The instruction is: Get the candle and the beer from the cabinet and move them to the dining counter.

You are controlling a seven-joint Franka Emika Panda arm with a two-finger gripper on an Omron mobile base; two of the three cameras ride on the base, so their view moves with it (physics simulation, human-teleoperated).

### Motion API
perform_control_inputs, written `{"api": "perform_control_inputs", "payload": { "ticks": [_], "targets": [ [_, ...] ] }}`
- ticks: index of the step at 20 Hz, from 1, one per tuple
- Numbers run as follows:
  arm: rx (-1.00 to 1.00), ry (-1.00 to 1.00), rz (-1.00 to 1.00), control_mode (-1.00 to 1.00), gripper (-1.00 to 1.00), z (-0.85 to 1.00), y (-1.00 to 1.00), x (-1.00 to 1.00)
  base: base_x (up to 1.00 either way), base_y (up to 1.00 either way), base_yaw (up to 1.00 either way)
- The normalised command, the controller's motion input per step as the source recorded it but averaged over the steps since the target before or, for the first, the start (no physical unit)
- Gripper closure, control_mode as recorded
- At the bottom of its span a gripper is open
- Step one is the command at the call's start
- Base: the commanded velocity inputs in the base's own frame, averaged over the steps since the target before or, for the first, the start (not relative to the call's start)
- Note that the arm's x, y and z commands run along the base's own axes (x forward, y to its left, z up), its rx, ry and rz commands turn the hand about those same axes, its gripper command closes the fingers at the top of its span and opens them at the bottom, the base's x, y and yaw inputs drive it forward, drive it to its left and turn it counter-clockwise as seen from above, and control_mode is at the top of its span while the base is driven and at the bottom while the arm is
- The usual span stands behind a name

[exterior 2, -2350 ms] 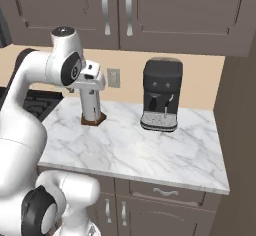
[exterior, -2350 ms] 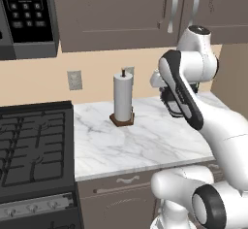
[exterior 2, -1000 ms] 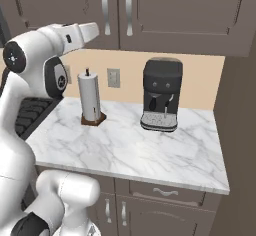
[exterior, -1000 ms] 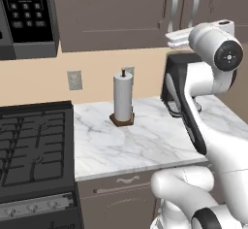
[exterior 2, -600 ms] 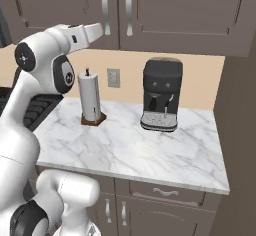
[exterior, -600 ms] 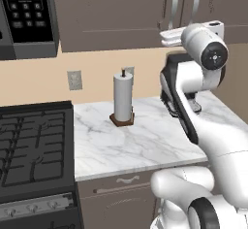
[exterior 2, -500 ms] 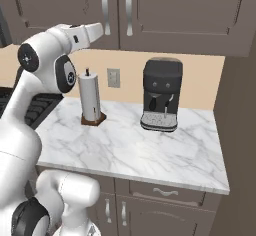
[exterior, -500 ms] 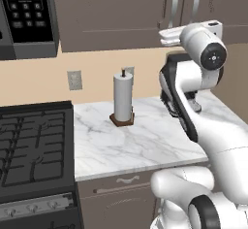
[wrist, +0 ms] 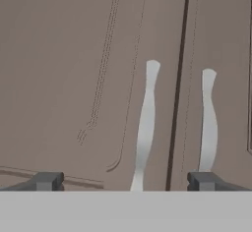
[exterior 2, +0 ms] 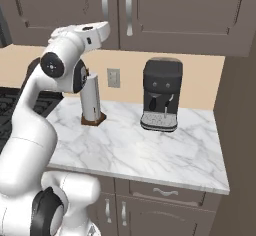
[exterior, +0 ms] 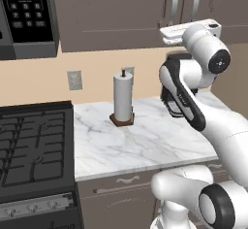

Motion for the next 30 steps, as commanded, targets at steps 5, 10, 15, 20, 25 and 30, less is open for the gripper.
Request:
{"api": "perform_control_inputs", "payload": {
  "ticks": [5,10,15,20,25,30],
  "targets": [
    [0.00,0.00,0.02,-1.00,-1.00,0.20,-0.22,0.29,0.00,0.00,0.00],
    [0.00,0.00,0.00,-1.00,-1.00,0.04,-0.03,0.40,0.00,0.00,0.00],
    [0.00,0.00,0.00,-1.00,-1.00,0.00,0.00,0.39,0.00,0.00,0.00],
    [0.00,0.00,0.00,-1.00,-1.00,0.00,0.00,0.37,0.00,0.00,0.00],
    [0.00,-0.03,0.00,-1.00,-1.00,0.05,0.05,0.38,0.00,0.00,0.00],
    [0.00,-0.05,-0.01,-1.00,-1.00,0.09,0.16,0.41,0.00,0.00,0.00]
  ]
}}
